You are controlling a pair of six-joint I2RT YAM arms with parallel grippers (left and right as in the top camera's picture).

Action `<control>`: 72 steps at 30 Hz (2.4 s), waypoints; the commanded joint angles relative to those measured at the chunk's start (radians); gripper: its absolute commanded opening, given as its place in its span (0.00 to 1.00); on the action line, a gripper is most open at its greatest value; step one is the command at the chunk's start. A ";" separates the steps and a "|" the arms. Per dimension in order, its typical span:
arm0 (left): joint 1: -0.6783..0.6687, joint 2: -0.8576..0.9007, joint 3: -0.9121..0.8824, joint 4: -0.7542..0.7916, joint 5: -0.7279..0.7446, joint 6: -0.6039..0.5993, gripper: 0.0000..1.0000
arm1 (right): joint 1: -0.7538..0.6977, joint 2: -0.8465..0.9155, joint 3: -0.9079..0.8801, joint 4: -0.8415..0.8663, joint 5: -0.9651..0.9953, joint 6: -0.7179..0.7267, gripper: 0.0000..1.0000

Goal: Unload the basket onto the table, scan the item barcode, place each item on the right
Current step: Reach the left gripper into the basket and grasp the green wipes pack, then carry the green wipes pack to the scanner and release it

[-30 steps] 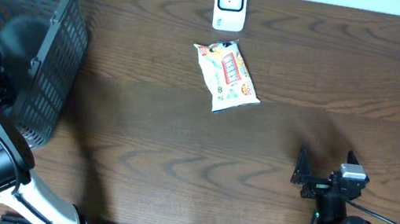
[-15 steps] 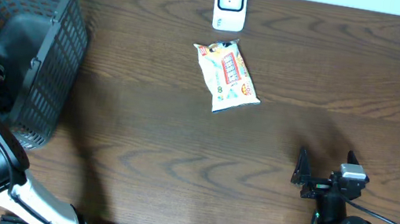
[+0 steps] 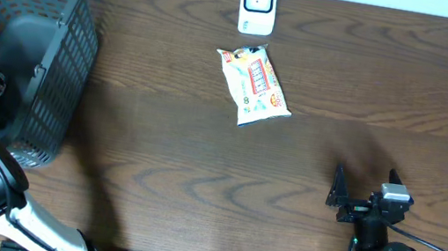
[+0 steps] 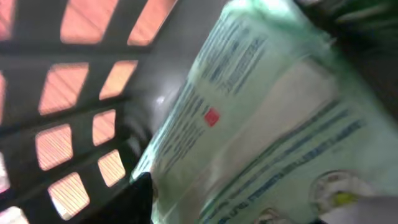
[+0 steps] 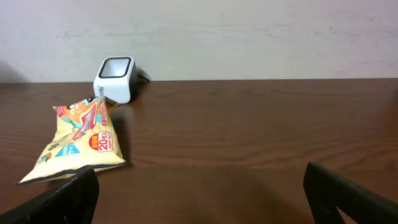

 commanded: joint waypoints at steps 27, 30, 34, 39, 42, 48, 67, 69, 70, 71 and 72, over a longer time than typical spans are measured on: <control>-0.148 -0.591 0.051 0.099 0.074 -0.129 0.07 | 0.005 -0.006 -0.002 -0.003 0.000 -0.008 0.99; -0.212 -0.713 0.051 0.157 0.115 -0.132 0.07 | 0.005 -0.006 -0.002 -0.003 0.000 -0.008 0.99; -0.310 -0.835 0.051 0.219 0.254 -0.198 0.07 | 0.005 -0.006 -0.002 -0.003 0.000 -0.008 0.99; -0.446 -0.906 0.051 0.294 0.427 -0.499 0.08 | 0.005 -0.006 -0.002 -0.003 0.000 -0.008 0.99; -0.536 -0.901 0.050 0.301 0.466 -0.754 0.07 | 0.005 -0.006 -0.002 -0.003 0.000 -0.008 0.99; -0.738 -0.795 0.048 0.301 0.466 -0.890 0.07 | 0.005 -0.006 -0.002 -0.003 0.000 -0.008 0.99; -1.030 -0.146 0.048 0.352 0.465 -0.890 0.08 | 0.005 -0.006 -0.002 -0.003 0.000 -0.008 0.99; -1.044 -0.105 0.048 0.354 0.465 -0.890 0.08 | 0.005 -0.006 -0.002 -0.003 0.000 -0.008 0.99; -1.050 -0.091 0.048 0.354 0.465 -0.890 0.08 | 0.005 -0.006 -0.002 -0.003 0.000 -0.008 0.99; -1.057 -0.076 0.048 0.354 0.465 -0.890 0.08 | 0.005 -0.006 -0.002 -0.003 0.000 -0.008 0.99; -1.064 -0.068 0.048 0.354 0.465 -0.890 0.09 | 0.005 -0.006 -0.002 -0.003 0.000 -0.008 0.99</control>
